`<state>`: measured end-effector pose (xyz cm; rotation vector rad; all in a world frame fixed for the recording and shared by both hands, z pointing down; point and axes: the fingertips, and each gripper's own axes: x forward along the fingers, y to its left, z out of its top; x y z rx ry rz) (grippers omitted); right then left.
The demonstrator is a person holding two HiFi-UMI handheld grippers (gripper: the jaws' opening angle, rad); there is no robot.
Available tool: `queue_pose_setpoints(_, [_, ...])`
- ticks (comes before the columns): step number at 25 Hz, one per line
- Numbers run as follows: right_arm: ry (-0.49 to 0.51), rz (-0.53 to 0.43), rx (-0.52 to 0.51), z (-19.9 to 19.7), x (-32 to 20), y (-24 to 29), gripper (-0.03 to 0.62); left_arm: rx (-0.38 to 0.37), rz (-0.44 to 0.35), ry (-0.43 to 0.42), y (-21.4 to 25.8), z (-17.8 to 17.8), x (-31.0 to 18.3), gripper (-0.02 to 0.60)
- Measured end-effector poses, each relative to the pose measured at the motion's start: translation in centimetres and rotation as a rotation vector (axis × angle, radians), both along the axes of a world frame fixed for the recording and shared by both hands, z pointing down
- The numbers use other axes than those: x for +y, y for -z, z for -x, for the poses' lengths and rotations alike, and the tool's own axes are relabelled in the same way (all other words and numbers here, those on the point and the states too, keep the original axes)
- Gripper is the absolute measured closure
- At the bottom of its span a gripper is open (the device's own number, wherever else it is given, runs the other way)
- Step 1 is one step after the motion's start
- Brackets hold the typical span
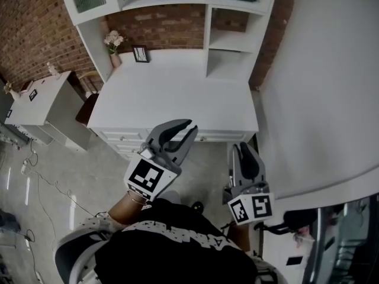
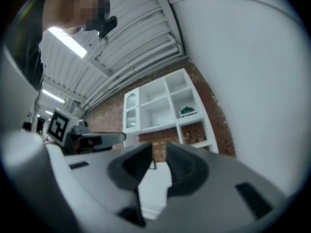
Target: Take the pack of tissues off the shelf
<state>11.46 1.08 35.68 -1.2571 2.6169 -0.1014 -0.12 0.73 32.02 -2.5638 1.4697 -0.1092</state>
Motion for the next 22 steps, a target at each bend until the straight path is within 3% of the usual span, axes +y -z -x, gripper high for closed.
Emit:
queue_pose_setpoints(14, [-0.106, -0.012, 0.044, -3.4, -2.7, 0.6, 0.497, 0.046, -0.009, -0.1, -0.8, -2.6, -5.2, 0.489])
queue_pose_setpoints(22, [-0.111, -0.009, 0.056, -3.9, -6.0, 1.0, 0.494, 0.079, -0.002, -0.107, -0.8, -3.1, -8.9, 0.48])
